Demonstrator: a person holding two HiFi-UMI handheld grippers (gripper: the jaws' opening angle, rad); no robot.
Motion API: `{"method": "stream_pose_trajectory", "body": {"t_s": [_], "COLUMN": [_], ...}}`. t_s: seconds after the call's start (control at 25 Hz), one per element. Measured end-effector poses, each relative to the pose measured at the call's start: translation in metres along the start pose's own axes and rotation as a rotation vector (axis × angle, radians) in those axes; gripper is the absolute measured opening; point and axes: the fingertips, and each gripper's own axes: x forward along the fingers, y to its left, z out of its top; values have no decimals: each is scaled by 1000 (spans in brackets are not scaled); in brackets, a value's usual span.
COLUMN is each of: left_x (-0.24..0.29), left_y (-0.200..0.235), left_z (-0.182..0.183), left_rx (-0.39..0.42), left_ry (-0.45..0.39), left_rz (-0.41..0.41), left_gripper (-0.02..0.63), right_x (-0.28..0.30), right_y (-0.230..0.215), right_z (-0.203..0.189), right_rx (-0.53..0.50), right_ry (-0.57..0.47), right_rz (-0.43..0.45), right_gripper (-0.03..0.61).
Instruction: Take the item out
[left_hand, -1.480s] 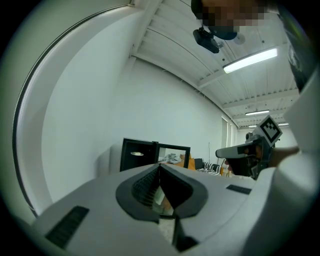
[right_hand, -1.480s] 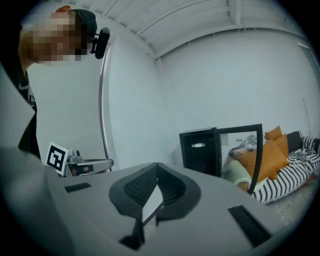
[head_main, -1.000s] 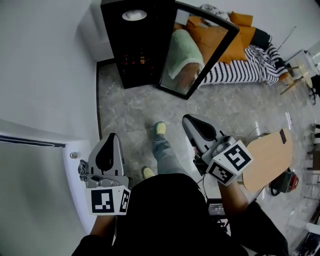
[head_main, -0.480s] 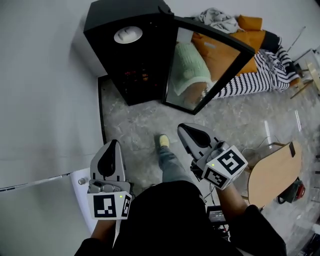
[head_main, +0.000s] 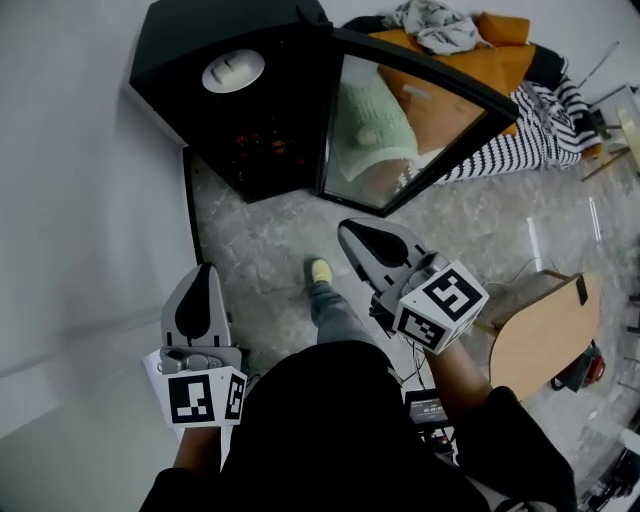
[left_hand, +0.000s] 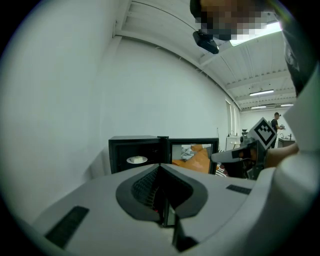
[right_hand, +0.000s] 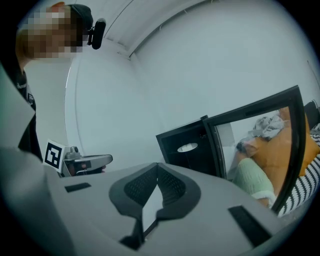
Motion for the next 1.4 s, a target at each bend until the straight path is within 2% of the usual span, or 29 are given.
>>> {"method": "stream_pose_trajectory", "body": {"t_s": [0.4,1.0,1.28,1.4], "left_x": [58,123,144,149], "left_y": [-7,0,0,2], "left_z": [9,28,35,39], "left_rx": [-10,-1,15,21], "left_ry": [16,32,35,43], "left_rz": [-18,13,55,64], "left_gripper": [11,11,11,9], "right_x": [21,61,79,89], "right_y": [-49,-97,-112,-115], "right_z": [21,44,49,51], "right_rx": [14,56,127,119], "right_ry": [16,29,15,30], "right_rz": [-5,47,123,137], "right_gripper": [5,6,5,5]}}
